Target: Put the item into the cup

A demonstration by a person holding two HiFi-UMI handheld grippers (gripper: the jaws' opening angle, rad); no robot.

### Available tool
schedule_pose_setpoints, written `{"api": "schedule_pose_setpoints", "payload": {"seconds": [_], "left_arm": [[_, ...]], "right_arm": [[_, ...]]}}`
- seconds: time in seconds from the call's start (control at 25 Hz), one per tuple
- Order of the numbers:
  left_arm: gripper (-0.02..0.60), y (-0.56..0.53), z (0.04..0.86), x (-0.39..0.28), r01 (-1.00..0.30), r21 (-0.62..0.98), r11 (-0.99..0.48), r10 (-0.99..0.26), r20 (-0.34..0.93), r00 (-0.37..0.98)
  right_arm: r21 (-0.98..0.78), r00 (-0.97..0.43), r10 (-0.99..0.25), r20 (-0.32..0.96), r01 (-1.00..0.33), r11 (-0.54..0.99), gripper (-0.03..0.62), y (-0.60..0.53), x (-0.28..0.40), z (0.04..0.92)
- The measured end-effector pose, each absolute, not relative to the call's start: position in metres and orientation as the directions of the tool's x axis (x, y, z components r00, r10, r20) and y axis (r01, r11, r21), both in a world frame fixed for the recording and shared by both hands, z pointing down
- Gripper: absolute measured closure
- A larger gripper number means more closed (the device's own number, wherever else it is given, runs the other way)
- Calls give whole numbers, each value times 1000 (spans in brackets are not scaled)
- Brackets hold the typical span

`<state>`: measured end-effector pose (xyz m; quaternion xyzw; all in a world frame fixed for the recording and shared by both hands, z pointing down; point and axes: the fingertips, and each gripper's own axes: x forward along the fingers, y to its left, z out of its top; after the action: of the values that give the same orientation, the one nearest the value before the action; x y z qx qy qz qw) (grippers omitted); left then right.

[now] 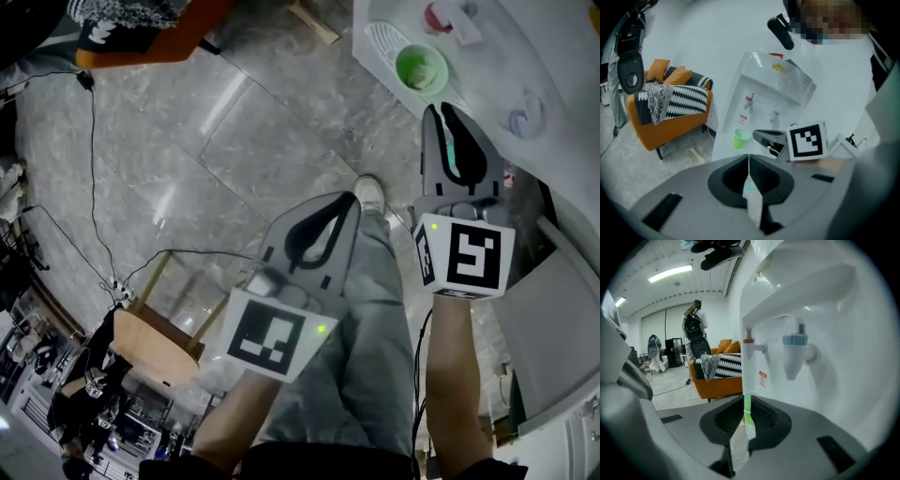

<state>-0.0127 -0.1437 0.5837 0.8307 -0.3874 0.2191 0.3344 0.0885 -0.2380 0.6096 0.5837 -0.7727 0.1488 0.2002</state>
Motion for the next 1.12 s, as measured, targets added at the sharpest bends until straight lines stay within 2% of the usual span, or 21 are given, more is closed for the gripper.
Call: {"api": "schedule_pose_setpoints", "payload": {"seconds": [0.08,0.16,0.36,0.6,1.12], "left_arm": [[568,-144,579,-13,-789,383,-481,-503,616,606],[568,-143,571,-13,-788,379,-485,-515,605,608],[568,-139,541,-11,-775,360,-519,-529,577,622],[568,-132,499,-26,-777,360,-516,-571,532,625],[568,-87,397,-65,-822,340,-458,-694,441,569]], "right_arm": [[-2,-245,-841,482,-961,278,568,-228,91,601],[-13,-255,-840,479,-959,284,577,-218,93,591],[-27,-295,-835,464,-947,319,583,-200,86,559],[-120,-417,-816,400,-907,404,585,-178,66,492],[-143,-418,-850,322,-908,393,585,-118,68,358]]}}
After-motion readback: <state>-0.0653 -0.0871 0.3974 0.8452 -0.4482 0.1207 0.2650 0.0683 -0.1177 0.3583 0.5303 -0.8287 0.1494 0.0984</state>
